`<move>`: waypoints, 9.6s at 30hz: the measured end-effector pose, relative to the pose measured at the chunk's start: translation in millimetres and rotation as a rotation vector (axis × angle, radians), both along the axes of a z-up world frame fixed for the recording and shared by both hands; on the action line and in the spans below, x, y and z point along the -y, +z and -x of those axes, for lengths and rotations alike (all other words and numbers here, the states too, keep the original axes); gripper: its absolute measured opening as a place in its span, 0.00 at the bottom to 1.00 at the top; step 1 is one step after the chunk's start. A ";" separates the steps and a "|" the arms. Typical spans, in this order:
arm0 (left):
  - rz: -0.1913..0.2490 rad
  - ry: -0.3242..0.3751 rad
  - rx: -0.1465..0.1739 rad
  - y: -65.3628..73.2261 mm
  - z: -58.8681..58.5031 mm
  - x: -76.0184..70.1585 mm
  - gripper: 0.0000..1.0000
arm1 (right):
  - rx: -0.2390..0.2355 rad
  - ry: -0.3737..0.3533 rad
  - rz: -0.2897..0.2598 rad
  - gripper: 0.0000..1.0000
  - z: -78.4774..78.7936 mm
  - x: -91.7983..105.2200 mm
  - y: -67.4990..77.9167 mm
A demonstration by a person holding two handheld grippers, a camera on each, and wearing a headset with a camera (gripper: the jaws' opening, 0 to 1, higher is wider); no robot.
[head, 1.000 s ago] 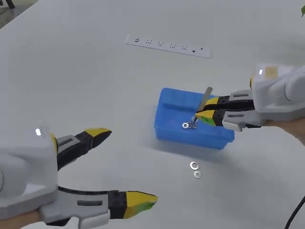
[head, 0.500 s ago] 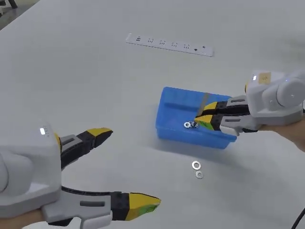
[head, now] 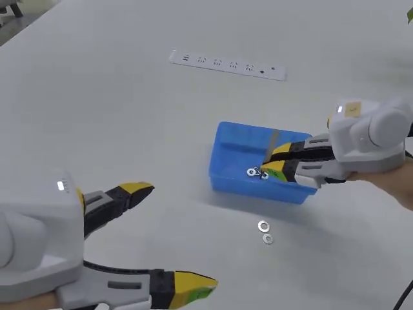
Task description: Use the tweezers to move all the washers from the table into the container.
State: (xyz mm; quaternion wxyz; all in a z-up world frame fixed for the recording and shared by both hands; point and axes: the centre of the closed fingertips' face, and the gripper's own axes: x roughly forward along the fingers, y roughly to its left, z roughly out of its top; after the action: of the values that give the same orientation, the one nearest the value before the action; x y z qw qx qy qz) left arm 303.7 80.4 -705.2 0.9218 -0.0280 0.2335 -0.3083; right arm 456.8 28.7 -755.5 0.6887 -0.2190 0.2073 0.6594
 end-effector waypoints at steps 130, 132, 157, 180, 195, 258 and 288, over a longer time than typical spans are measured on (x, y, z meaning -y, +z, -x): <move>-0.032 -0.414 0.340 39.7 -51.2 102.0 0.05 | -0.077 -0.054 -0.123 0.79 139.5 80.8 19.5; -0.031 -0.415 0.343 38.1 -51.3 102.9 0.05 | -0.084 -0.050 -0.120 0.81 139.9 81.9 17.7; -0.032 -0.472 0.320 14.2 -56.7 115.7 0.05 | -0.151 -0.051 -0.097 1.00 152.0 85.9 -1.6; -0.052 -0.490 0.297 3.9 -58.9 110.7 0.05 | -0.178 -0.044 -0.100 0.98 149.8 76.9 -3.4; -0.046 -0.514 0.239 3.2 -57.5 114.0 0.05 | -0.116 0.013 -0.135 0.44 102.4 33.2 5.5; 0.042 -0.242 0.160 37.4 -11.2 53.6 0.36 | 0.043 0.151 -0.111 0.10 110.9 18.5 47.1; 0.104 -0.080 0.148 26.9 -5.6 4.0 0.39 | 0.023 -0.036 -0.317 0.10 16.6 -15.1 89.3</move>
State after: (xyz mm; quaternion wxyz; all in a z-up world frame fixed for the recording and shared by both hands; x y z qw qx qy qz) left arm 309.2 76.4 -678.3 0.9209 -0.0436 0.1492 -0.3576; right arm 440.2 43.8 -666.2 0.7285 -0.1112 0.0967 0.6690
